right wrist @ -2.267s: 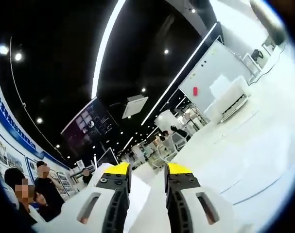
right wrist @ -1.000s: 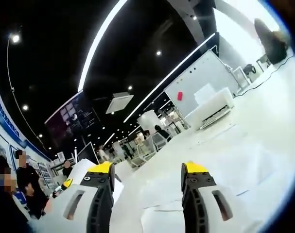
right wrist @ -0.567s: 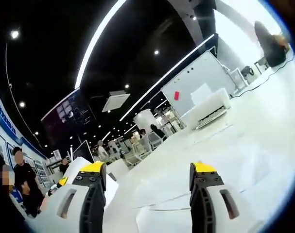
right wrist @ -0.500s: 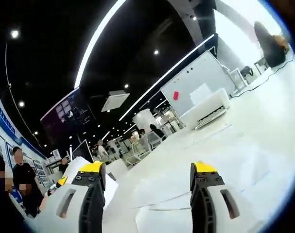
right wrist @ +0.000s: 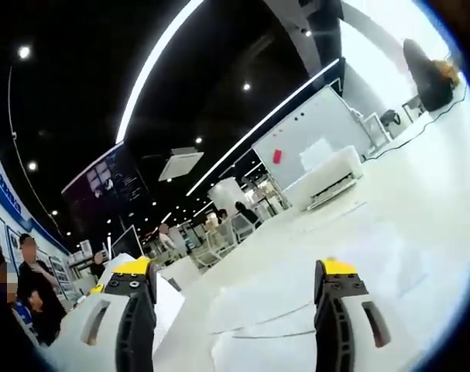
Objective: Organize the stack of printing papers by aligning and flattening the scattered papers on the table
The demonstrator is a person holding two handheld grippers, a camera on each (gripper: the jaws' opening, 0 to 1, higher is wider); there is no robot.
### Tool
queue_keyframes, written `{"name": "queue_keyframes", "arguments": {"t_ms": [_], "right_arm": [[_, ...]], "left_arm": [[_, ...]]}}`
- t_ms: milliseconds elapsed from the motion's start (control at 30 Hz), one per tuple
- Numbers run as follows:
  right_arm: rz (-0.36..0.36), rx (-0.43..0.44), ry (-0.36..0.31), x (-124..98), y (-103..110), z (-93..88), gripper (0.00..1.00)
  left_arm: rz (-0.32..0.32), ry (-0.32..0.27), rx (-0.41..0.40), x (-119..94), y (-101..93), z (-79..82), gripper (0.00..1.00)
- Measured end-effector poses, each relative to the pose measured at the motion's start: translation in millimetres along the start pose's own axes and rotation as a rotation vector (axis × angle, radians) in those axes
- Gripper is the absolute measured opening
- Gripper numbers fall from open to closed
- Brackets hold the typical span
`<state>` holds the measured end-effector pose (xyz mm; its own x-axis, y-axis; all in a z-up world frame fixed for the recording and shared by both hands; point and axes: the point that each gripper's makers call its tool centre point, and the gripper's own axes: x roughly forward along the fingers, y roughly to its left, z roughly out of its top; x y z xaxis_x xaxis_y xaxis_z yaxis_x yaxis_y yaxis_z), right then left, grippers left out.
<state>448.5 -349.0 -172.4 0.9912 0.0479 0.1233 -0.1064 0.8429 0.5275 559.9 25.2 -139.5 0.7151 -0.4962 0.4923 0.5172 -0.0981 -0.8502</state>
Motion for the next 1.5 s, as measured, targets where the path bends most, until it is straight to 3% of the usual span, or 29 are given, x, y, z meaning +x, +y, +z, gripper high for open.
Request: {"name": "queue_keyframes", "arguments": {"t_ms": [167,633,1500], "right_arm": [[-0.004,-0.003,-0.001,1,0,-0.2,0.90],[0.004,0.000,0.015,2,0,-5.2,0.90],[-0.130,-0.089,0.133,0,-52,-38.6,0.90]], "left_arm": [[-0.002,-0.001,-0.002,0,-0.8,0.0,0.06],[0.002,0.001,-0.002,-1,1.3,0.1,0.06],[-0.002,0.004,-0.016,0,0.0,-2.0,0.06]]}}
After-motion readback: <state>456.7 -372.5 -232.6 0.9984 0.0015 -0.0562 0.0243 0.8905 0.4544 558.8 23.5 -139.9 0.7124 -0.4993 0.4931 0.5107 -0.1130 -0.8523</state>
